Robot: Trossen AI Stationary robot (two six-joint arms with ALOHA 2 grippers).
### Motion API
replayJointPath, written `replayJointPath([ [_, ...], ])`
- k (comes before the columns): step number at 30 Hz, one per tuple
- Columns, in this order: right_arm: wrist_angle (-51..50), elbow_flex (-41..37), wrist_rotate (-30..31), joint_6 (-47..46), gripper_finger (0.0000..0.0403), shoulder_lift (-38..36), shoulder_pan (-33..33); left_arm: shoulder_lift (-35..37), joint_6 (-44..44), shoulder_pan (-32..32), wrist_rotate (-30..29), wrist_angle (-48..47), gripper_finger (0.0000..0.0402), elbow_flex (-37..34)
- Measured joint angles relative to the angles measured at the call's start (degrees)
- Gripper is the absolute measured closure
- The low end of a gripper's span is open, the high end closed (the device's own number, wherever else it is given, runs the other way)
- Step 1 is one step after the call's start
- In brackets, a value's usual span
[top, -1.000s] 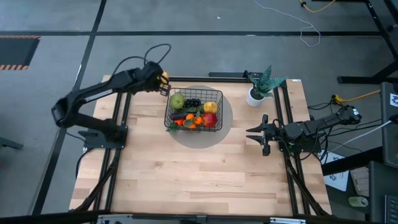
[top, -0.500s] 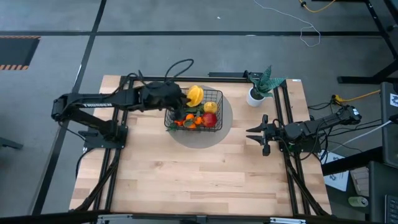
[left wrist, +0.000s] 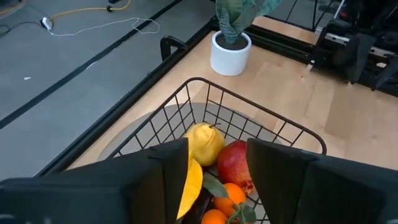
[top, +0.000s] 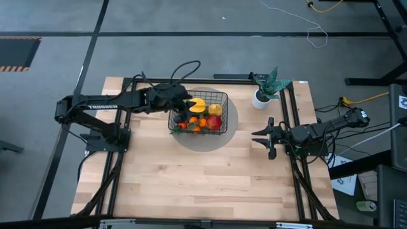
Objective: Build produce basket
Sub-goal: Return to Home Position
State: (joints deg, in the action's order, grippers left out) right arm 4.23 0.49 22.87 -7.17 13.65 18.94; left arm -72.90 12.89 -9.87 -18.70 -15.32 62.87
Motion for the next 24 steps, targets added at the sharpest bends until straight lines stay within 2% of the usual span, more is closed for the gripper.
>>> replayJointPath([
  [16,0.0,0.0,0.0,-0.08,0.0281,0.0,0.0,0.0,0.48,0.0,-0.31,-0.01,0.0245,0.0],
  [20,0.02,0.0,0.01,2.94,0.0281,0.0,-0.02,0.0,2.98,0.24,-0.23,-0.12,0.0246,0.0],
  [24,0.04,0.0,0.01,7.7,0.0281,0.0,0.0,0.04,6.48,0.72,4.38,-2.93,0.0247,0.0],
])
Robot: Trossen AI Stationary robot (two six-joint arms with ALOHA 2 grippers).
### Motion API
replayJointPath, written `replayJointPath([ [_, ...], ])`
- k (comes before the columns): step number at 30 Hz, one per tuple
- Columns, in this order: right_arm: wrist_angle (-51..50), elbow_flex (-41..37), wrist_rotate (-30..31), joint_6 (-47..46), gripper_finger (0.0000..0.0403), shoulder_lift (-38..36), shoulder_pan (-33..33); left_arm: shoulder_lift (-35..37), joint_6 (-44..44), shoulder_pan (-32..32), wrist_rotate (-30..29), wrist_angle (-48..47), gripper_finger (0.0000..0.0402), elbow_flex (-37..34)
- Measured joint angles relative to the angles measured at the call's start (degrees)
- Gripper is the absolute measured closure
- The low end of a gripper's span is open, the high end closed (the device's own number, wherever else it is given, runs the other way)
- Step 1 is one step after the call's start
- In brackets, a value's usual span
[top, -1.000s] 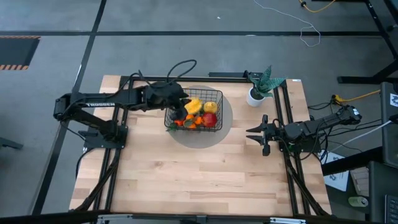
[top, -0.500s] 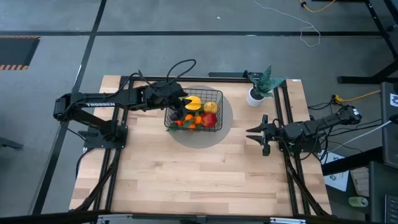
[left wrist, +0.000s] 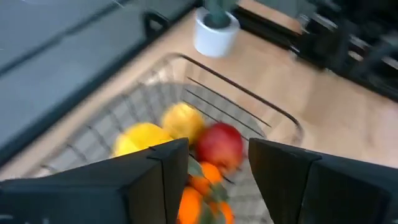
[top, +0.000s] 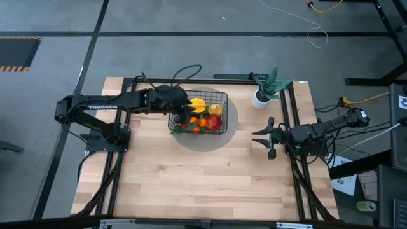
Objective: Build produce basket
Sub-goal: Return to Home Position
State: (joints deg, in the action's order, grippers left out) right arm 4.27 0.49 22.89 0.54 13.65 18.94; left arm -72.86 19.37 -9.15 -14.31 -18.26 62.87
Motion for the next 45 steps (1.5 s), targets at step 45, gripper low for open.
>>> replayJointPath([
  [45,7.91,0.02,0.03,6.11,0.0281,0.07,0.0,30.11,-4.57,26.54,-10.13,-17.47,0.0248,-12.6],
])
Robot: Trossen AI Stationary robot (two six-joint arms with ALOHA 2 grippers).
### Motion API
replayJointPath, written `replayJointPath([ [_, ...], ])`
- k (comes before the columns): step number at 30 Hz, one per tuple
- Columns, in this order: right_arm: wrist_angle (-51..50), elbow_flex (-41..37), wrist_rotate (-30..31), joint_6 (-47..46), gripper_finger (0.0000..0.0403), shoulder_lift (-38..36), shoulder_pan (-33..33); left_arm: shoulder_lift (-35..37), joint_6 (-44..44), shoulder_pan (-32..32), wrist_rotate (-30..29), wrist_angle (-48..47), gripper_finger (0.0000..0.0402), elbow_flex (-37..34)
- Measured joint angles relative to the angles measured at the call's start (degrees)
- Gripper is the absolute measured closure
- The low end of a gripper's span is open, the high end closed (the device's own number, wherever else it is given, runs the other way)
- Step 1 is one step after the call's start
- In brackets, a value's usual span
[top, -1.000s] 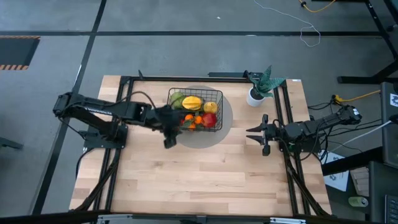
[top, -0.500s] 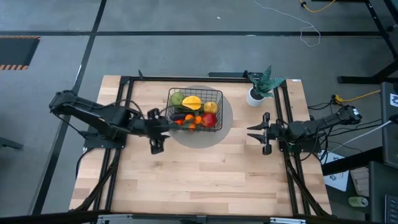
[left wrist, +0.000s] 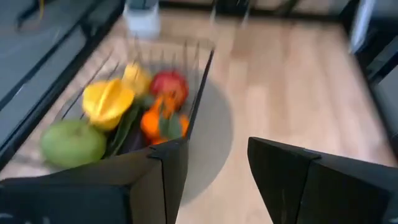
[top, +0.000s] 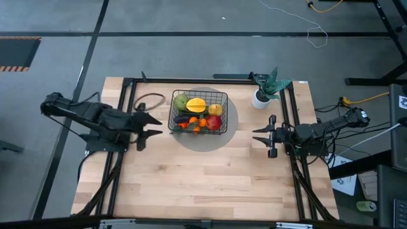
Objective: Build produce basket
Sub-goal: Return to Home Position
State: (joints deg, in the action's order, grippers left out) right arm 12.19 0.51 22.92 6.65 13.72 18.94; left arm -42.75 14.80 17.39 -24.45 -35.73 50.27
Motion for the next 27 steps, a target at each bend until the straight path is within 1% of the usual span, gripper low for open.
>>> replayJointPath([
  [5,0.2,0.0,0.0,2.72,0.0281,0.0,-0.02,11.85,-5.24,0.02,5.47,17.19,0.0248,-12.24],
  [7,0.26,0.0,0.03,3.02,0.0281,0.0,0.0,16.15,-6.7,0.0,7.23,21.95,0.0248,-16.98],
  [13,0.33,0.0,0.02,3.09,0.0281,0.0,-0.01,27.37,-6.82,-0.12,6.99,32.02,0.0248,-27.72],
  [18,0.39,0.0,0.02,3.07,0.0281,0.0,-0.02,34.88,-8.3,-0.22,7.62,34.2,0.0248,-33.04],
  [24,0.39,0.0,0.02,2.92,0.0281,0.0,0.0,42.1,-8.97,-0.22,7.76,34.14,0.0248,-36.76],
  [27,0.37,0.0,0.02,2.91,0.0281,0.0,0.0,42.6,-9.12,-0.26,7.68,35.34,0.0248,-38.18],
])
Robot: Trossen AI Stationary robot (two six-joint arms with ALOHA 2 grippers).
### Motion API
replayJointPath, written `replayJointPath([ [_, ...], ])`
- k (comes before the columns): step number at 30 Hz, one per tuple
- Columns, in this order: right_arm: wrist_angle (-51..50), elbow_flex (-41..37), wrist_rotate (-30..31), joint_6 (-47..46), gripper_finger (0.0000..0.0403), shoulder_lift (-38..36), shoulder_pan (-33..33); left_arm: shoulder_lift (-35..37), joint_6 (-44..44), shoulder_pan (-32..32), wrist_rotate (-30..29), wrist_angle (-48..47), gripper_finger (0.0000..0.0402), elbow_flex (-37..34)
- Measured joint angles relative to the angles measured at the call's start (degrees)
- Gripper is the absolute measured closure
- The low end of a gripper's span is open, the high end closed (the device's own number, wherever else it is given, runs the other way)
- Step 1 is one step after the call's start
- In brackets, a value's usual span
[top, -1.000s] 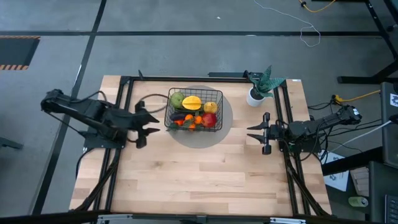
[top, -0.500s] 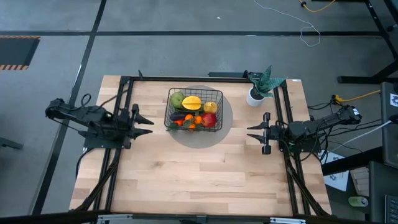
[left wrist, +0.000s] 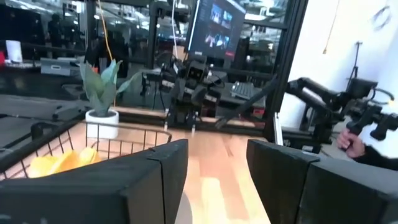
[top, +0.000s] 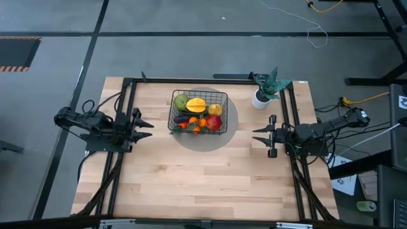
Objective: Build produce basket
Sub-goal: Return to Home Position
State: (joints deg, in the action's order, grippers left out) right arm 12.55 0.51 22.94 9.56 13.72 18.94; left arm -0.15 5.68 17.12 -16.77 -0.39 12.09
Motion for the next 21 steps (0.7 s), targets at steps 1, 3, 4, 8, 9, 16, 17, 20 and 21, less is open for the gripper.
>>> replayJointPath([
  [1,-0.02,-0.02,0.0,0.0,0.0281,0.0,0.0,0.02,-0.11,-0.01,0.01,0.15,0.0248,-0.15],
  [3,-0.32,-0.02,0.0,-0.02,0.0281,0.0,-0.02,-0.05,-0.2,0.0,-0.08,1.85,0.0248,-0.24],
  [4,-0.37,-0.02,-0.02,-0.02,0.0281,0.02,0.0,-0.06,-0.3,-0.01,-0.33,2.19,0.0248,-0.5],
  [8,-0.55,-0.02,-0.02,0.05,0.0281,0.03,0.0,0.02,-2.53,-0.02,-1.53,5.31,0.0248,-2.5],
  [9,-0.59,-0.02,-0.02,0.07,0.0281,0.04,0.0,0.06,-2.82,-0.02,-1.55,7.03,0.0248,-3.19],
  [16,-1.22,-0.02,-0.02,0.13,0.0281,0.04,0.0,0.03,-3.64,-0.18,-1.61,14.3,0.0248,-8.83],
  [17,-1.27,-0.02,-0.02,0.13,0.0281,0.04,0.0,0.0,-3.95,-0.34,-1.6,14.6,0.0248,-9.44],
  [20,-1.27,-0.02,-0.02,0.02,0.0281,0.04,-0.02,0.03,-4.85,-1.03,-1.59,17.1,0.0248,-10.8],
  [21,-1.27,-0.02,-0.02,0.02,0.0281,0.04,0.0,0.03,-5.02,-1.4,-1.57,17.85,0.0248,-11.33],
])
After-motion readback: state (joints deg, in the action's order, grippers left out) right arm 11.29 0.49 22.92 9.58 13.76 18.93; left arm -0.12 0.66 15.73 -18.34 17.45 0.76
